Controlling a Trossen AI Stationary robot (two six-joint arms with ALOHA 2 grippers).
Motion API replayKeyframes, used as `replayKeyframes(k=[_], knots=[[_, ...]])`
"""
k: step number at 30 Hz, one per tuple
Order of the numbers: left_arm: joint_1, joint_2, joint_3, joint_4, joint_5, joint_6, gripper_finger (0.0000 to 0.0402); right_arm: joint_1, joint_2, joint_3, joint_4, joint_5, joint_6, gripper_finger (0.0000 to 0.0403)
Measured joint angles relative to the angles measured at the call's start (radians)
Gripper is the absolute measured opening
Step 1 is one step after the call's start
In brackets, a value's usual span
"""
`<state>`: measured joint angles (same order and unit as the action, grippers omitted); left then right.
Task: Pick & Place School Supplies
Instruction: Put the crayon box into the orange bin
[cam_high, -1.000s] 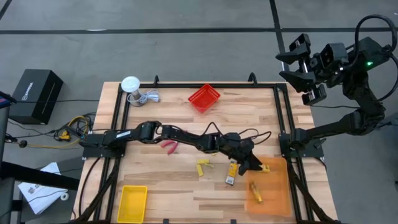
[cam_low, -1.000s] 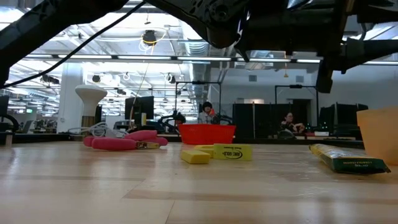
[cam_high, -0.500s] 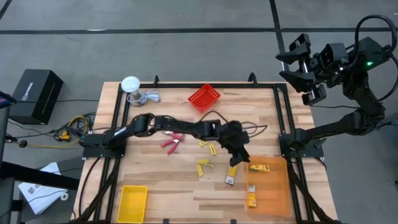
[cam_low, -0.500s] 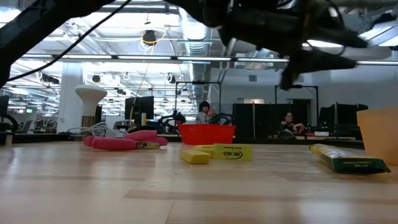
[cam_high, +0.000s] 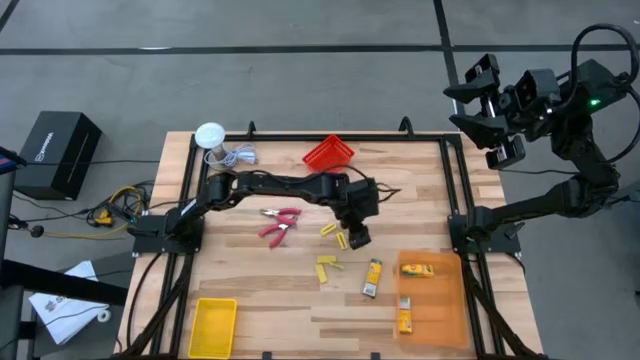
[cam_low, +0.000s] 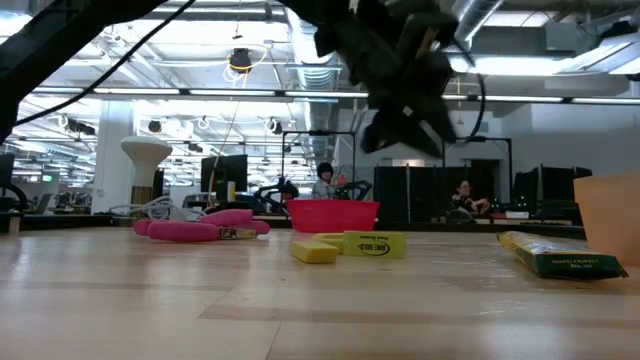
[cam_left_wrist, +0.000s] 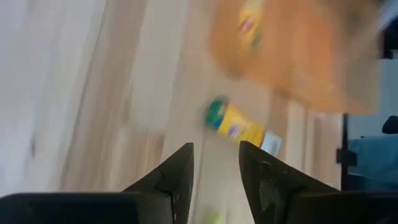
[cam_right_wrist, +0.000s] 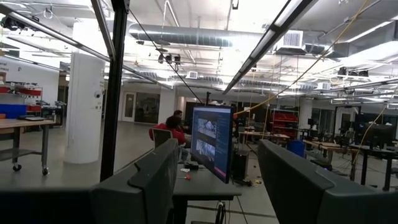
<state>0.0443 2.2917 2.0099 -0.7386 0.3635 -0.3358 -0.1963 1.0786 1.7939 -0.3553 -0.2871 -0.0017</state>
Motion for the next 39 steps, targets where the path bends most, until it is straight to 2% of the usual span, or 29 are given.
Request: replayKeyframes(k=[5, 9, 12, 16, 20, 25, 31, 39], knots=[[-0.035, 0.002, -0.054, 0.045, 0.068, -0.156, 0.0122, 0.000, -0.001, 0.000, -0.004, 0.000, -0.022, 0.0212], [-0.076, 0.002, -0.083, 0.123, 0.075, -0.227, 0.0122, 0.000, -0.001, 0.000, -0.045, 0.000, -0.032, 0.0212], [-0.092, 0.002, -0.118, 0.216, 0.074, -0.336, 0.0122, -0.001, -0.001, 0.000, -0.086, 0.006, -0.032, 0.0212], [-0.103, 0.002, -0.162, 0.295, 0.000, -0.453, 0.0125, -0.001, -0.001, 0.000, -0.093, 0.007, -0.032, 0.0212], [-0.108, 0.002, -0.195, 0.342, -0.056, -0.531, 0.0150, -0.001, -0.001, 0.000, -0.095, 0.007, -0.032, 0.0212], [-0.114, 0.019, -0.208, 0.387, -0.052, -0.570, 0.0170, -0.001, -0.001, 0.000, -0.094, 0.007, -0.032, 0.0212], [-0.131, 0.049, -0.205, 0.457, -0.044, -0.612, 0.0162, -0.001, -0.001, 0.000, -0.094, 0.006, -0.032, 0.0212], [-0.138, 0.113, -0.207, 0.464, 0.012, -0.637, 0.0159, -0.001, -0.001, 0.000, -0.094, 0.003, -0.027, 0.0212]])
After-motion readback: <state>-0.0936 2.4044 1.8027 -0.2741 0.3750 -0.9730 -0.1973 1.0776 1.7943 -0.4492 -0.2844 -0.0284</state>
